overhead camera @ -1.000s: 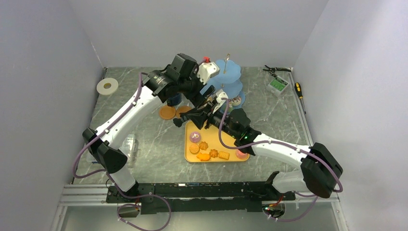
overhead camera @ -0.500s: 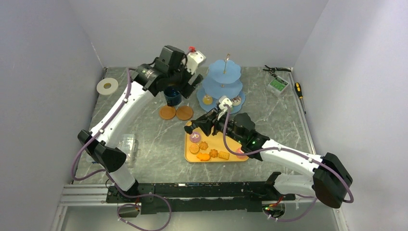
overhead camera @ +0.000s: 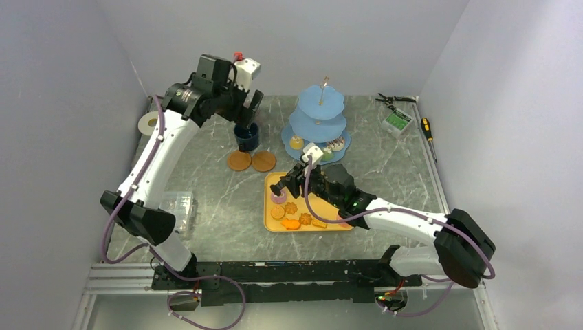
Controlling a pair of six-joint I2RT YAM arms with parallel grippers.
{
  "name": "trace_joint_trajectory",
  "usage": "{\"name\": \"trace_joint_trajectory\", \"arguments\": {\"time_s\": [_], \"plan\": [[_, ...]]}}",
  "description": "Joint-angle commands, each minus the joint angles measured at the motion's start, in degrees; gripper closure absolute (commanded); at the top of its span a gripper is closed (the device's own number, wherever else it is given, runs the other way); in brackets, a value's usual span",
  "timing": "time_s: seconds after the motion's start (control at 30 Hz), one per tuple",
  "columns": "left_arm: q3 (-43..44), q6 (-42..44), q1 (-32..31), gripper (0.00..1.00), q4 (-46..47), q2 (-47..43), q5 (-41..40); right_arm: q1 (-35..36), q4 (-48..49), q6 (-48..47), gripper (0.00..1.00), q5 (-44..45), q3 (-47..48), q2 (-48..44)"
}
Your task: Serve the afternoon tea
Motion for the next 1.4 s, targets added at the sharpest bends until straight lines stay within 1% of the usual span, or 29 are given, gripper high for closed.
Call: {"name": "trace_joint_trajectory", "arguments": {"time_s": [0.0,0.17,0.4,0.53,0.6,0.63,0.7,0.8,0.93,1.0,1.17,1.37], "plan": [[1.0,-1.81,1.89,0.07,0.14,-3.23,3.1,1.6,3.4,-2.69,0.46,3.13,0.07,1.25],[2.47,-2.07,3.33,0.07,-0.42,-3.05,4.73,2.81,3.94,-3.93,0.46,4.35,0.12,3.56],[2.94,-2.1,3.61,0.07,-0.47,-3.22,5.62,3.43,4.58,-4.85,0.46,4.57,0.87,7.7],[2.68,-1.9,3.61,0.07,-0.17,-3.39,5.87,3.97,5.44,-4.88,0.46,5.23,0.9,8.57],[2.51,-1.84,3.64,0.07,-0.1,-3.4,5.86,4.1,5.86,-4.88,0.49,5.84,0.94,8.33],[2.44,-1.82,3.63,0.07,-0.08,-3.41,5.82,4.11,6.24,-4.88,0.54,6.25,0.89,7.89],[2.41,-1.66,3.64,0.07,-0.06,-3.52,5.75,4.17,7.15,-4.88,0.59,7.73,0.67,6.81],[2.4,-1.72,3.66,0.07,0.01,-3.49,6.16,4.06,8.61,-7.82,0.63,12.41,1.09,5.55],[2.54,-1.77,3.63,0.07,0.14,-3.49,6.3,1.24,10.98,-9.52,0.64,17.08,2.72,5.76],[2.59,-1.56,3.67,0.07,0.26,-3.49,6.21,-1.66,12.42,-8.83,0.65,18.25,3.38,6.36],[2.44,-1.36,3.66,0.07,0.44,-3.57,5.9,-7.69,16.59,-6.78,0.66,18.53,3.5,8.04],[1.71,-1.1,3.7,0.07,0.87,-3.79,5.77,-10.55,20.83,-7.15,0.66,20.53,4.3,12.38]]}}
